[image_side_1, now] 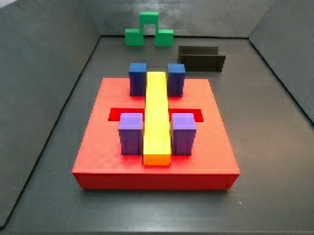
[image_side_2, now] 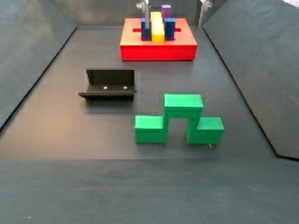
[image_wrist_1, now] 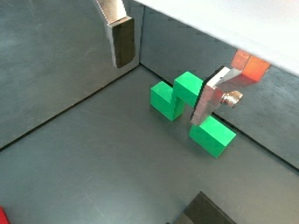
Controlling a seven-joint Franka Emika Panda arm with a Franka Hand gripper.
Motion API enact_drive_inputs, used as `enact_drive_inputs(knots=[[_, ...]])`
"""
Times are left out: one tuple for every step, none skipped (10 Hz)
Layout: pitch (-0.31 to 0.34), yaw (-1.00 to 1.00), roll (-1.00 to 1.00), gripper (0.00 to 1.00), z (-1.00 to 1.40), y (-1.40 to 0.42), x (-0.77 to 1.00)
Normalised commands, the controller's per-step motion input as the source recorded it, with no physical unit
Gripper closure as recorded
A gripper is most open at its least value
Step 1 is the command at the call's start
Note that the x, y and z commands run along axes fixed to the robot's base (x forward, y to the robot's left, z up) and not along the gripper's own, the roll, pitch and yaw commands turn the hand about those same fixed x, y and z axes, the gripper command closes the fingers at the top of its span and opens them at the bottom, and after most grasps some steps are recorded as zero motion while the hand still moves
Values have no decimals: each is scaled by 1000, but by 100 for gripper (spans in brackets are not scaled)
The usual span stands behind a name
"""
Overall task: Pick up the green object. Move up. Move to above the board. Insert the green object.
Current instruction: Pick up the green object.
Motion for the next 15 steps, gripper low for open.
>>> enact_drive_inputs(knots=[[0,0,-7,0,-31,63,0],[0,0,0,0,-83,169,0],[0,-46,-7,0,-34,551,34],[0,-177,-4,0,-106,749,60],[0,-237,0,0,-163,800,49],[0,-240,0,0,-174,800,49],[0,-249,0,0,-251,791,91],[3,-249,120,0,-377,703,177],[0,-243,141,0,-437,694,180],[0,-226,123,0,-480,680,86],[0,-203,56,0,-529,617,0],[-26,-211,9,0,-577,637,0],[-34,-97,-63,0,-337,343,-20],[-30,-31,-94,0,-240,226,-71],[-4,-14,-160,0,0,314,-77]])
